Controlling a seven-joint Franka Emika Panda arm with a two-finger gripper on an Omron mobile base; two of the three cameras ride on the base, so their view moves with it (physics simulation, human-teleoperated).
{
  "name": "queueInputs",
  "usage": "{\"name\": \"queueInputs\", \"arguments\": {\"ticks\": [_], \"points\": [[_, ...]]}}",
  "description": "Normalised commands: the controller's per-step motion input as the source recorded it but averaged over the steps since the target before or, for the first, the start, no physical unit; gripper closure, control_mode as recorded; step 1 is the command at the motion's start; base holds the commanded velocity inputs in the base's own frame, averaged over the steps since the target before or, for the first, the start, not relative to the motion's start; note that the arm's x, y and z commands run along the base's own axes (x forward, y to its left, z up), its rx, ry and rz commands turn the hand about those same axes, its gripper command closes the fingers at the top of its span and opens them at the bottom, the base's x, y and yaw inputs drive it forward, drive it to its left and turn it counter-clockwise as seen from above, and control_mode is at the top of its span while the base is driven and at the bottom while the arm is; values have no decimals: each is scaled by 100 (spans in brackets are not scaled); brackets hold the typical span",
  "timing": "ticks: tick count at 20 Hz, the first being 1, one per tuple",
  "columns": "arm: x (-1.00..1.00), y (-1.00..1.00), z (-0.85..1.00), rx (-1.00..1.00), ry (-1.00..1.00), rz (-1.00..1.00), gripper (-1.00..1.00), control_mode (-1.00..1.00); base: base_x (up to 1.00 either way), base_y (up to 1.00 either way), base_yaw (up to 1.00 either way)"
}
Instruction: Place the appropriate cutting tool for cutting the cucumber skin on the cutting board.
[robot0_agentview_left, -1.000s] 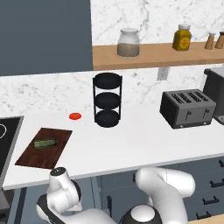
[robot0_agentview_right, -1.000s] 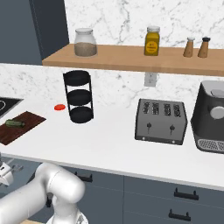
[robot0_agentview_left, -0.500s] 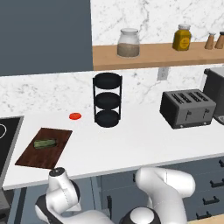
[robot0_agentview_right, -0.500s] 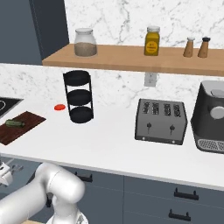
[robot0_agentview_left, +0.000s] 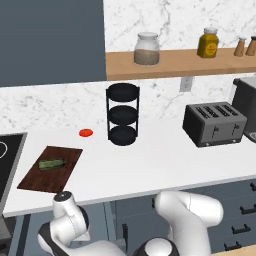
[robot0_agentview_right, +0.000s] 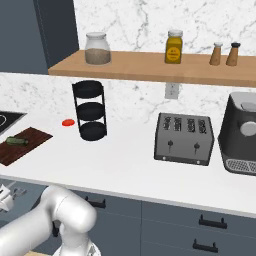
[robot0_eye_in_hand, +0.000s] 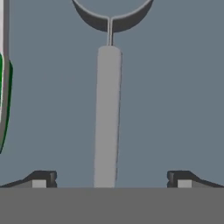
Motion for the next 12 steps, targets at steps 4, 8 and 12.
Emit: {"name": "queueInputs", "arguments": {"ticks": [4, 8, 12], "points": [[6, 1, -9, 0, 0, 0, -100, -100, 0, 0, 0], [6, 0, -16, 0, 0, 0, -100, -100, 0, 0, 0], [1, 0, -19, 0, 0, 0, -100, -100, 0, 0, 0]]}}
